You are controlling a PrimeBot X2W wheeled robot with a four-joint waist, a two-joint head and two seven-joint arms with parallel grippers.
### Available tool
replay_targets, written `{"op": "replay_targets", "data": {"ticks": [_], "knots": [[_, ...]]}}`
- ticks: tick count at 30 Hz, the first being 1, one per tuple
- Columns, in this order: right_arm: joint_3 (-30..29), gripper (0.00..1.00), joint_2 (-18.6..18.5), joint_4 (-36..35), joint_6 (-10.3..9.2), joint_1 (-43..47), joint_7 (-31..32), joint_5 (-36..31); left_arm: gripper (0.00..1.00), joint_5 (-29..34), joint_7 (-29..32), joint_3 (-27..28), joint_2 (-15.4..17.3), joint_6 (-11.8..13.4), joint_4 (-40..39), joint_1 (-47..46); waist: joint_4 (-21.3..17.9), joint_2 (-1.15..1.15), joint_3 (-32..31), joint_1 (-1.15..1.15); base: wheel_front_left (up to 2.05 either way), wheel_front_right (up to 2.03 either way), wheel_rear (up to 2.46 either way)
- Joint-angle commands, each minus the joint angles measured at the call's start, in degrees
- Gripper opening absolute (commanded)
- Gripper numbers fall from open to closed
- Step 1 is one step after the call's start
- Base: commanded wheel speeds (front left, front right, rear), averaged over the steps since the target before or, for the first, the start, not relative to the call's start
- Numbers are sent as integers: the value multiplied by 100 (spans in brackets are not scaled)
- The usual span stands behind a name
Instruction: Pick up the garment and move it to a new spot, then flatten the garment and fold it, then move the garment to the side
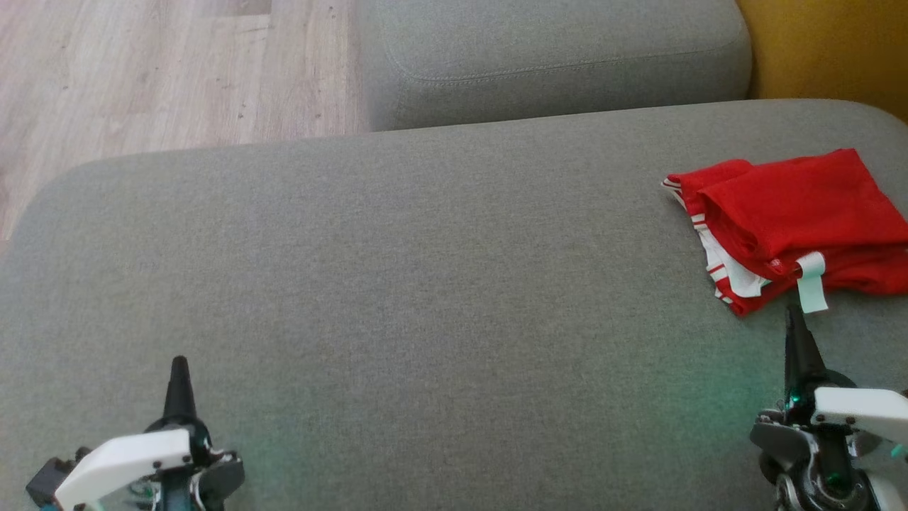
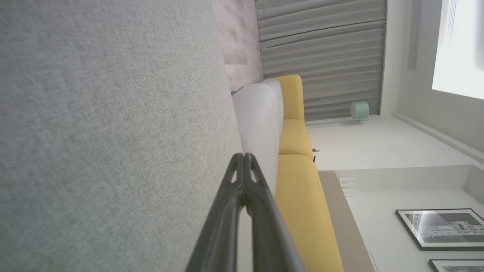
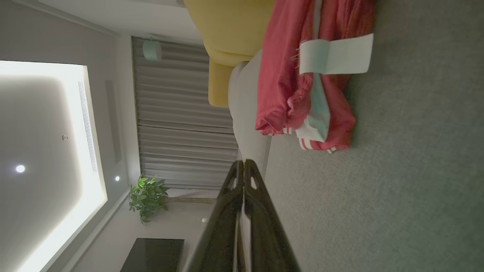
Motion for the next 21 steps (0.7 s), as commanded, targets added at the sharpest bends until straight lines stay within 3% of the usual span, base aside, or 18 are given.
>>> {"op": "replay_targets", "data": {"ticks": [1,12,21], "knots": [[73,0,-30,-252,-4,-293,70,178,0,-149,67,216,24,-75,-207,-340,-2,0,2,0,0,0,0],[10,0,-32,-300,-4,-324,235,832,0,-727,234,335,26,-131,-244,-378,-18,0,17,0,0,0,0],[10,0,-32,-300,-4,-324,235,834,0,-729,234,335,26,-131,-244,-378,-19,0,17,0,0,0,0]]}}
